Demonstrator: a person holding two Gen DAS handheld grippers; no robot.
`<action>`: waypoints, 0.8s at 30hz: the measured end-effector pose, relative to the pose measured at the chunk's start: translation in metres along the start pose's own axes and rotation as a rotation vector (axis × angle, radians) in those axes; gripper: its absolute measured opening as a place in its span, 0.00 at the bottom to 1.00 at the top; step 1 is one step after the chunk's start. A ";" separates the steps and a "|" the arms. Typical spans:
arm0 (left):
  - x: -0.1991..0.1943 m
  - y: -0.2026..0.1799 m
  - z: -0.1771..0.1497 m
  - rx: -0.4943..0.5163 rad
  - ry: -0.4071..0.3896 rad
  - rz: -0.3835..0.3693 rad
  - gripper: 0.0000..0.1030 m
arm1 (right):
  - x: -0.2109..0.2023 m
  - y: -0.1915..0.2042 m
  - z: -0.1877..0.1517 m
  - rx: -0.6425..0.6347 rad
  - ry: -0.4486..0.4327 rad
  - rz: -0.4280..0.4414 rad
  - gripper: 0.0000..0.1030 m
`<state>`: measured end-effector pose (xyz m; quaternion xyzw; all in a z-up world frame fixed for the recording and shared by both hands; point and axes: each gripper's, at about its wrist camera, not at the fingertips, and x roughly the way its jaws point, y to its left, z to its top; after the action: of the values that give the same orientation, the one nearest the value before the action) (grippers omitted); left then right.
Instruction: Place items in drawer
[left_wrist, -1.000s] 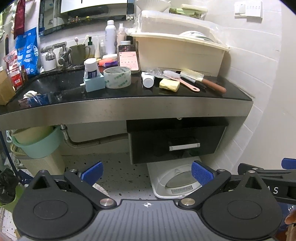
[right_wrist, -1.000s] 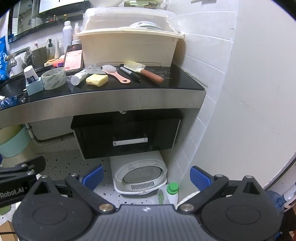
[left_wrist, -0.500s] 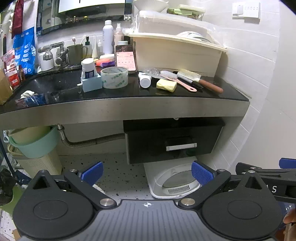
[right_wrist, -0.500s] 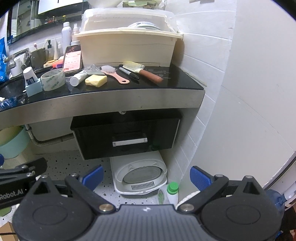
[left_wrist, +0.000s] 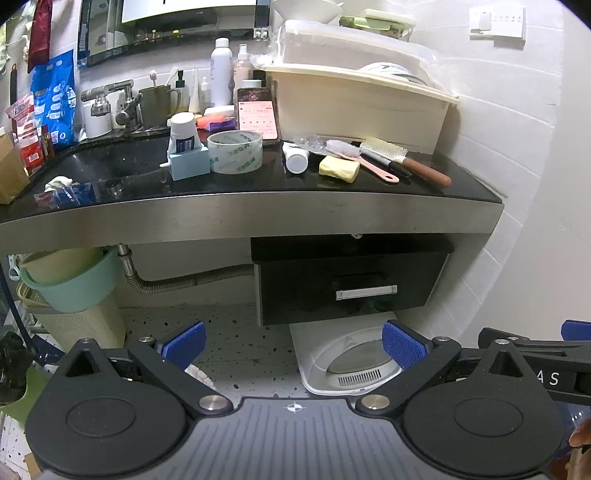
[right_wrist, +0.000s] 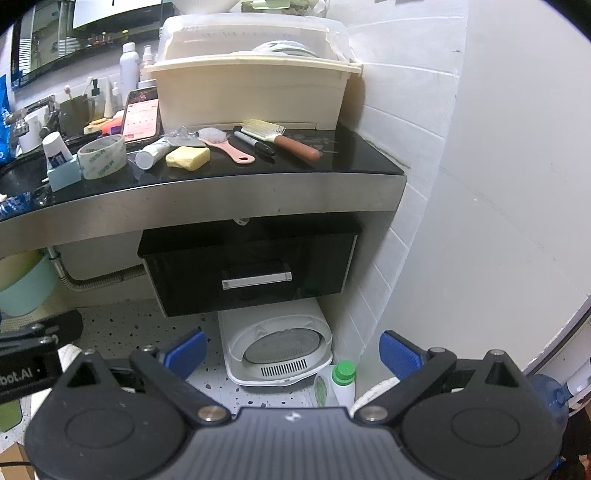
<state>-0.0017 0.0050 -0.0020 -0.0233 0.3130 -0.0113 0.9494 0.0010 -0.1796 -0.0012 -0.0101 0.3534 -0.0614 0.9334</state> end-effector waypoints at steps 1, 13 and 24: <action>0.000 0.000 0.000 0.000 0.000 0.000 1.00 | 0.000 -0.001 0.000 0.000 -0.001 0.001 0.97; 0.002 0.002 -0.002 0.002 0.004 -0.023 1.00 | -0.003 -0.003 -0.001 0.006 -0.012 0.007 0.97; 0.008 -0.001 -0.005 0.008 0.005 -0.021 1.00 | 0.000 -0.004 -0.004 0.005 -0.012 0.018 0.97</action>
<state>0.0016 0.0037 -0.0101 -0.0226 0.3153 -0.0224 0.9485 -0.0024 -0.1831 -0.0038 -0.0047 0.3479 -0.0537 0.9360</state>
